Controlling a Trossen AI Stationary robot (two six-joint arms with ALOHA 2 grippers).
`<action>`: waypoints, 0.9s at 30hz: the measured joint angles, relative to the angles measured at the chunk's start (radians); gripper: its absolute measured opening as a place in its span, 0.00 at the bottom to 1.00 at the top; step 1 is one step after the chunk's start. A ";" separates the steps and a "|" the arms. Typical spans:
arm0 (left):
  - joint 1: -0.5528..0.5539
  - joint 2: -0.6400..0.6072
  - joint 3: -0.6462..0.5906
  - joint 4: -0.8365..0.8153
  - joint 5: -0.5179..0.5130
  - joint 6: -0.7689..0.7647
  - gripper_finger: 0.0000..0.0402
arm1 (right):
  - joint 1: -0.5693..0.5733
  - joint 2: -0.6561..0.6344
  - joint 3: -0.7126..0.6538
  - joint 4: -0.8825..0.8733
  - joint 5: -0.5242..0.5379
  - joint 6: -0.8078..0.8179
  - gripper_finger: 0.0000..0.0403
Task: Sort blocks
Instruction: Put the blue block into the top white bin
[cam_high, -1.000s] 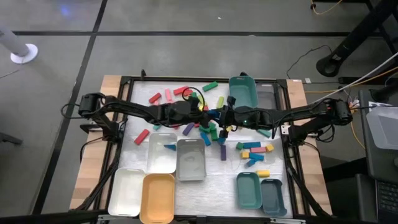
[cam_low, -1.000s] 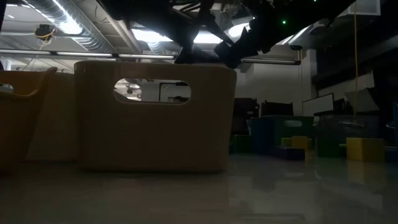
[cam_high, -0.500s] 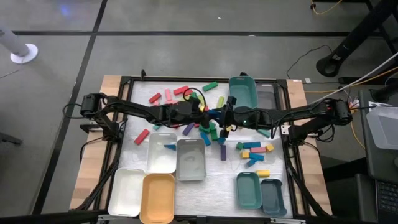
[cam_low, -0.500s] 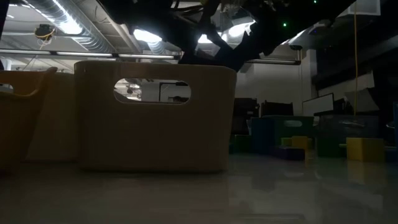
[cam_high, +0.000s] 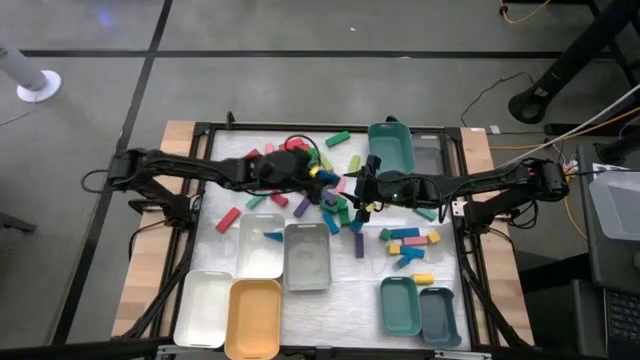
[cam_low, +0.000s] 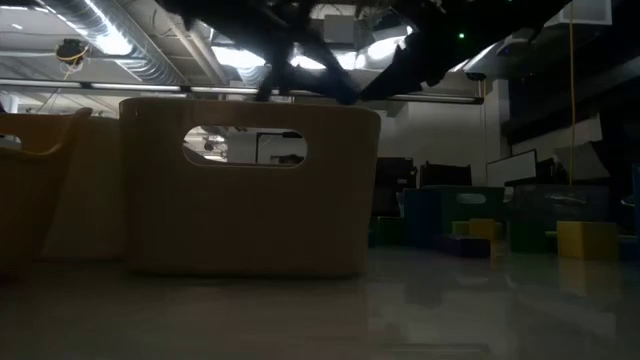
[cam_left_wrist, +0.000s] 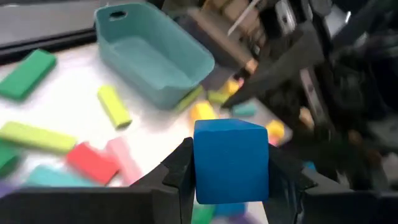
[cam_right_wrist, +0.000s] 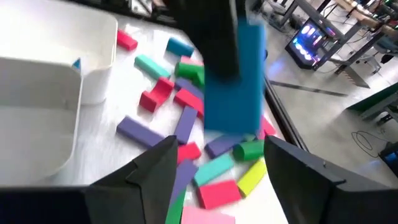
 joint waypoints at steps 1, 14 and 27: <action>0.003 -0.033 0.000 -0.046 0.032 0.020 0.30 | 0.000 -0.001 0.011 -0.034 -0.004 0.007 0.59; -0.163 -0.268 0.000 -0.798 0.331 0.117 0.32 | -0.001 0.028 0.058 -0.438 -0.241 0.033 0.58; -0.294 -0.185 0.000 -0.831 0.288 -0.021 0.41 | -0.001 0.166 0.058 -0.449 -0.331 -0.041 0.58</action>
